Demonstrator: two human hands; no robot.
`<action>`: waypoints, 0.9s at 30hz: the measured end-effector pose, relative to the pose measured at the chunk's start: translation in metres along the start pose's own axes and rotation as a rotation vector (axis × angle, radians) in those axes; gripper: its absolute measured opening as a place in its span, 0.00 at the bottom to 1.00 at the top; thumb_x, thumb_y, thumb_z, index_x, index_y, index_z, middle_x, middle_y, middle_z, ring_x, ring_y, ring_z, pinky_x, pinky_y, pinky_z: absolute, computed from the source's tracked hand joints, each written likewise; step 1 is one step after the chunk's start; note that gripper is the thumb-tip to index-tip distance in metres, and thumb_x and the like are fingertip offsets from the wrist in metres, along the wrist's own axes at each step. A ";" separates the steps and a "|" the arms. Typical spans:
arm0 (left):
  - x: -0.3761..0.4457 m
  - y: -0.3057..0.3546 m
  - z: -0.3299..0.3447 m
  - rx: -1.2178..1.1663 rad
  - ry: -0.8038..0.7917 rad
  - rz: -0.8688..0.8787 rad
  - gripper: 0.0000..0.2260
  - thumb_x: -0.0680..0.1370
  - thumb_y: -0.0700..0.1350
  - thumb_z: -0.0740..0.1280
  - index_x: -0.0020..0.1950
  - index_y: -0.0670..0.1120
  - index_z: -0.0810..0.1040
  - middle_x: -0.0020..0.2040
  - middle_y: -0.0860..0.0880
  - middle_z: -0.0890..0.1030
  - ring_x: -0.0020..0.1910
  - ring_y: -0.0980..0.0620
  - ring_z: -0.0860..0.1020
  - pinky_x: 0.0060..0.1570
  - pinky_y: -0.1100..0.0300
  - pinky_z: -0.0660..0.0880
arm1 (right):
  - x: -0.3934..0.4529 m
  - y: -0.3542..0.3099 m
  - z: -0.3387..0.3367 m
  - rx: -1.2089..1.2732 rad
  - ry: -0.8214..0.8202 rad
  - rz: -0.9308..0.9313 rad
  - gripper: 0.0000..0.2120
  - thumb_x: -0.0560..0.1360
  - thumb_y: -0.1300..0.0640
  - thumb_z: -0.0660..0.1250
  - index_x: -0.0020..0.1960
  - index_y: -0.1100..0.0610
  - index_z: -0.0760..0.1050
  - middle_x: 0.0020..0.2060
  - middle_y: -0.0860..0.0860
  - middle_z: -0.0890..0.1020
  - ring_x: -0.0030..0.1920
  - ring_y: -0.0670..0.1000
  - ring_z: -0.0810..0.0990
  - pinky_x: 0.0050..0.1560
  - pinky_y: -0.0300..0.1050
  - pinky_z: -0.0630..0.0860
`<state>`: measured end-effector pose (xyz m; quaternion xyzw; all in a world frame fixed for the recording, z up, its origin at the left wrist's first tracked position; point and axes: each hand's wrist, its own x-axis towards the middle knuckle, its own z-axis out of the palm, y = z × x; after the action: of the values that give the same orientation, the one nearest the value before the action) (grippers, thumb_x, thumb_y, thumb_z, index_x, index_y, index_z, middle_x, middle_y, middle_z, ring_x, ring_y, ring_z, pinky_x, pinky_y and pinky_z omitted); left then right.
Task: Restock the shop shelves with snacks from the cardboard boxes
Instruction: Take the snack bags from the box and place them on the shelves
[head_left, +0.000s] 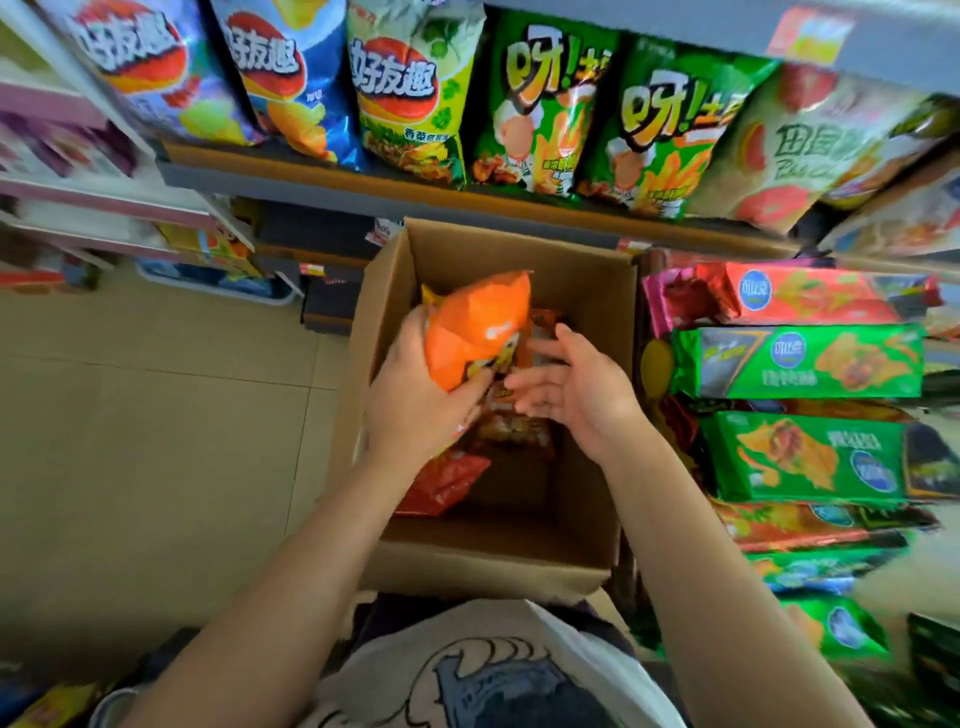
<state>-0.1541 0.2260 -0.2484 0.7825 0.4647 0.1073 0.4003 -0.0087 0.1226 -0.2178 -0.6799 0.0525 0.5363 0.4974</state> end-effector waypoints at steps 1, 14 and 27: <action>0.000 0.000 -0.009 -0.205 0.028 -0.165 0.38 0.65 0.62 0.77 0.70 0.54 0.66 0.61 0.56 0.77 0.56 0.56 0.77 0.52 0.56 0.75 | 0.002 0.003 -0.003 -0.001 0.005 -0.005 0.19 0.84 0.44 0.53 0.59 0.56 0.76 0.38 0.58 0.86 0.30 0.52 0.81 0.38 0.45 0.76; -0.012 -0.080 -0.072 -0.834 -0.057 -0.698 0.16 0.78 0.51 0.69 0.65 0.49 0.79 0.53 0.47 0.86 0.51 0.49 0.85 0.50 0.51 0.81 | 0.099 0.212 0.016 -0.684 0.119 0.259 0.20 0.76 0.42 0.64 0.63 0.51 0.74 0.56 0.56 0.82 0.50 0.56 0.82 0.47 0.50 0.79; 0.029 -0.102 -0.107 -0.770 -0.469 -0.684 0.25 0.69 0.55 0.75 0.64 0.49 0.79 0.56 0.47 0.85 0.54 0.46 0.84 0.55 0.50 0.78 | 0.127 0.215 0.065 -0.579 0.246 0.204 0.25 0.75 0.45 0.70 0.68 0.55 0.73 0.62 0.53 0.81 0.63 0.57 0.79 0.63 0.48 0.73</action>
<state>-0.2616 0.3309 -0.2583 0.3876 0.5178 -0.0435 0.7614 -0.1295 0.1221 -0.4459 -0.8440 0.0252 0.4898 0.2172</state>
